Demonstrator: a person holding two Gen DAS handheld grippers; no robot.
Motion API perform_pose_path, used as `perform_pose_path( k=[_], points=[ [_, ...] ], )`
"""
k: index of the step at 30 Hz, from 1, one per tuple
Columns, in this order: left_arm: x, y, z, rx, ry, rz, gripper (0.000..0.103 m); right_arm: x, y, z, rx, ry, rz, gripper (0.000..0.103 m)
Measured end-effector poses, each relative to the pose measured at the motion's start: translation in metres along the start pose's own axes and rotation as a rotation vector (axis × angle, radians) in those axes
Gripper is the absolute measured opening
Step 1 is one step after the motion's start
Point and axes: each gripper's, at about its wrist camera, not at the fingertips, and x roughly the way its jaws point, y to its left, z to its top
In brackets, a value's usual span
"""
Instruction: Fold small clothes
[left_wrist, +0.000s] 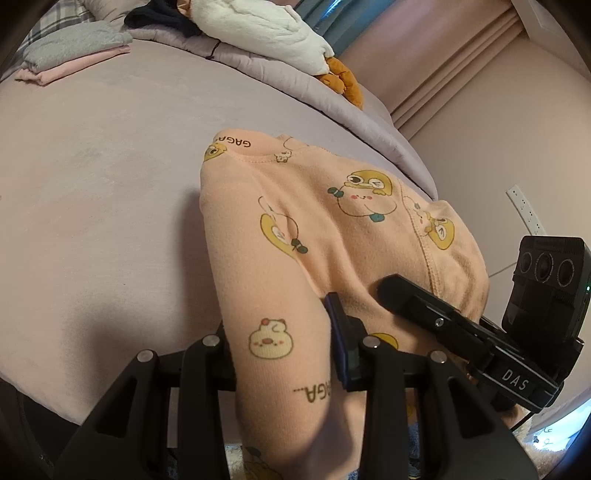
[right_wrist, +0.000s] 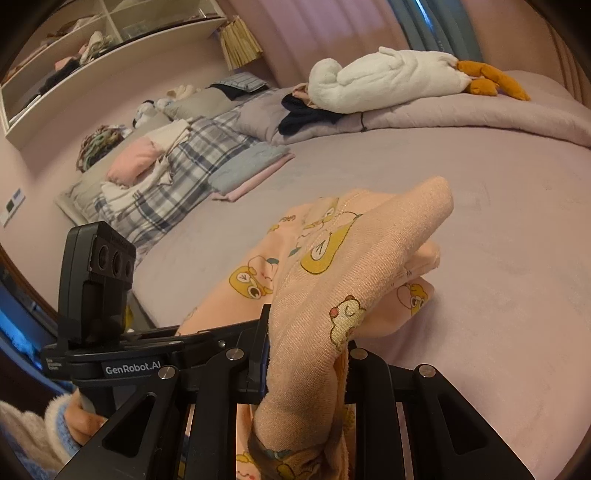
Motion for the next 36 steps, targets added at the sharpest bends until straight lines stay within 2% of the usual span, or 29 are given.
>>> perform_pose_path(
  k=[36],
  points=[
    [-0.016, 0.018, -0.002, -0.063, -0.006, -0.014, 0.035, 0.018, 0.019, 0.011, -0.049, 0.025, -0.038, 0.024]
  ],
)
